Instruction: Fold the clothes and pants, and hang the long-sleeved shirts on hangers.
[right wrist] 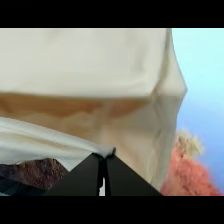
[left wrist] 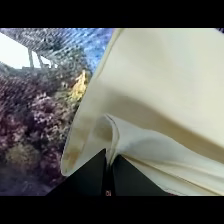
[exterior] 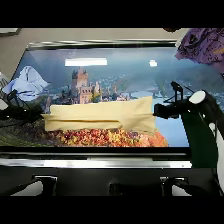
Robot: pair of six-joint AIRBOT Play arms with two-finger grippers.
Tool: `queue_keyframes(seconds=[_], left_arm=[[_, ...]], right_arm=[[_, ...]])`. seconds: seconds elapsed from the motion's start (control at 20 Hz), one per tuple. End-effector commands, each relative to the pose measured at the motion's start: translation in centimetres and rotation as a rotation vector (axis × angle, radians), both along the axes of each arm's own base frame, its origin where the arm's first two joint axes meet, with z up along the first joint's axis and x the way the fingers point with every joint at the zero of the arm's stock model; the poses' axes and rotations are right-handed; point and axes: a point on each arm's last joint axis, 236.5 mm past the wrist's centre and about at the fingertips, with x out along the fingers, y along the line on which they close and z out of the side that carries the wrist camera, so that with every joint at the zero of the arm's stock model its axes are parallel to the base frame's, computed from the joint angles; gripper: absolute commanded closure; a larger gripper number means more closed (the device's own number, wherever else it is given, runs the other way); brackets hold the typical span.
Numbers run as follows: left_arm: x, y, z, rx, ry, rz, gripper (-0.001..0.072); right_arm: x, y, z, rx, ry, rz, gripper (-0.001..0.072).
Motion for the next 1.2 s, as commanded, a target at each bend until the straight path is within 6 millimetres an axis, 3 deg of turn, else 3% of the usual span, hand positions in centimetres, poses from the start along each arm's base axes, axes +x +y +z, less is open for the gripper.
queue_keyframes(seconds=[0.0,0.1,0.25,0.5,0.75,0.8,0.85,0.9,1.0,1.1,1.15], left_arm=[[2.5,-0.2,-2.0,0.013,0.006,-0.021,0.0698],[3.7,-0.4,-2.7,0.017,-0.003,-0.030,0.0697],[5.4,-0.6,-3.4,0.022,-0.011,-0.044,0.0697],[6.8,-0.5,-5.4,0.024,0.021,-0.057,0.0697],[6.8,-0.8,-6.8,0.017,0.046,-0.061,0.0692],[7.0,-0.8,-6.8,0.015,0.039,-0.058,0.0664],[7.3,-0.9,-6.6,0.009,0.029,-0.053,0.0580],[7.6,-1.0,-6.3,0.003,0.019,-0.049,0.0449],[8.5,-1.2,-5.2,-0.008,-0.008,-0.044,0.0193],[9.5,-1.0,-3.2,-0.004,-0.030,-0.055,0.0090],[10.1,-0.7,-1.7,0.003,-0.047,-0.061,0.0090]], right_arm=[[5.0,0.8,-1.2,-0.015,-0.019,0.055,0.0686],[7.2,1.8,-1.5,-0.037,-0.037,0.074,0.0685],[8.9,1.2,-3.3,-0.114,-0.008,0.056,0.0685],[9.9,0.9,-4.7,-0.124,-0.003,0.037,0.0685],[10.6,1.1,-5.7,-0.110,-0.009,0.020,0.0682],[10.6,1.3,-5.7,-0.101,-0.007,0.018,0.0681],[10.6,1.6,-5.5,-0.086,-0.007,0.013,0.0663],[10.6,1.9,-5.4,-0.071,-0.005,0.010,0.0593],[10.6,2.7,-4.8,-0.033,-0.004,0.001,0.0537],[11.0,2.4,-3.1,-0.013,-0.004,-0.049,0.0384],[11.6,1.7,-1.4,-0.001,-0.018,-0.083,0.0336]])
